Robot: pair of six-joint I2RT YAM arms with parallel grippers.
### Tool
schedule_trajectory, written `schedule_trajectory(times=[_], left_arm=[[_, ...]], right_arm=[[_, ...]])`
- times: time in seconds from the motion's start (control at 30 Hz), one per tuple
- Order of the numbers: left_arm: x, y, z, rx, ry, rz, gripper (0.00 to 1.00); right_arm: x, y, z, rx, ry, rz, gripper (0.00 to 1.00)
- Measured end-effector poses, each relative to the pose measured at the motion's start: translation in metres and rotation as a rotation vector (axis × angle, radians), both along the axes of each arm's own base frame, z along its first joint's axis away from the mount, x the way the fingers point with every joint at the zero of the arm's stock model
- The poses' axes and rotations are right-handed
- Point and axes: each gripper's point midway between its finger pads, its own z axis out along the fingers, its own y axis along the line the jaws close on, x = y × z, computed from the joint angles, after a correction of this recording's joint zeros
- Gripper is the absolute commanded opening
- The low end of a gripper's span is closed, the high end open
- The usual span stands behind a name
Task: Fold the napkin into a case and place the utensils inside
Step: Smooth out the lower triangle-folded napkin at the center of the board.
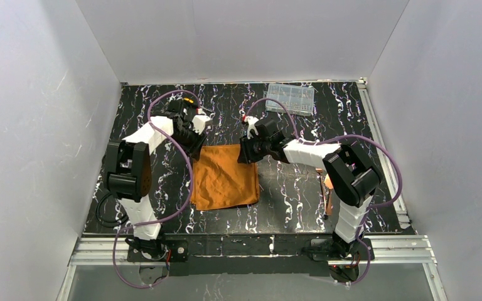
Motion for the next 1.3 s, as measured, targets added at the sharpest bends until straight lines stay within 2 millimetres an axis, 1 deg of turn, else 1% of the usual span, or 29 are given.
schedule_trajectory(times=[0.1,0.2,0.33,0.4,0.43,0.47,0.53,0.6,0.63,0.77,0.87,0.97,1.23,1.3], left_arm=[[0.004,0.0,-0.001,-0.005,0.013,0.03,0.25],[0.014,-0.003,-0.005,-0.021,0.029,0.056,0.18],[0.022,-0.004,-0.011,-0.046,0.062,0.086,0.15],[0.02,-0.003,-0.013,-0.051,0.08,0.097,0.16],[0.019,-0.002,-0.013,-0.05,0.086,0.101,0.19],[0.018,-0.001,-0.013,-0.05,0.089,0.105,0.24],[0.018,-0.001,-0.012,-0.05,0.09,0.109,0.41],[0.018,-0.001,-0.011,-0.048,0.086,0.116,0.48],[0.017,0.0,-0.009,-0.048,0.08,0.12,0.5],[0.017,0.0,0.002,-0.055,0.05,0.138,0.5],[0.02,-0.001,0.006,-0.06,0.036,0.148,0.46],[0.019,-0.001,0.003,-0.061,0.05,0.158,0.42],[0.019,0.001,-0.008,-0.058,0.09,0.201,0.41],[0.019,0.002,-0.009,-0.06,0.096,0.212,0.39]], right_arm=[[0.003,-0.001,0.001,0.002,0.0,-0.005,0.39],[0.006,-0.002,0.0,0.003,0.001,-0.012,0.39],[0.009,-0.005,-0.001,0.001,0.004,-0.022,0.39],[0.01,-0.006,-0.001,0.001,0.005,-0.024,0.39],[0.01,-0.006,-0.001,0.002,0.004,-0.025,0.4],[0.012,-0.007,-0.001,0.002,0.004,-0.029,0.41],[0.012,-0.007,0.0,0.003,0.003,-0.029,0.42],[0.014,-0.006,0.002,0.007,0.0,-0.029,0.42],[0.015,-0.006,0.003,0.01,-0.002,-0.03,0.42],[0.018,-0.005,0.005,0.015,-0.006,-0.033,0.42],[0.018,-0.005,0.005,0.017,-0.003,-0.033,0.42],[0.019,-0.005,0.006,0.019,-0.002,-0.036,0.42],[0.019,-0.004,0.007,0.027,0.005,-0.038,0.42],[0.02,-0.005,0.007,0.028,0.007,-0.041,0.41]])
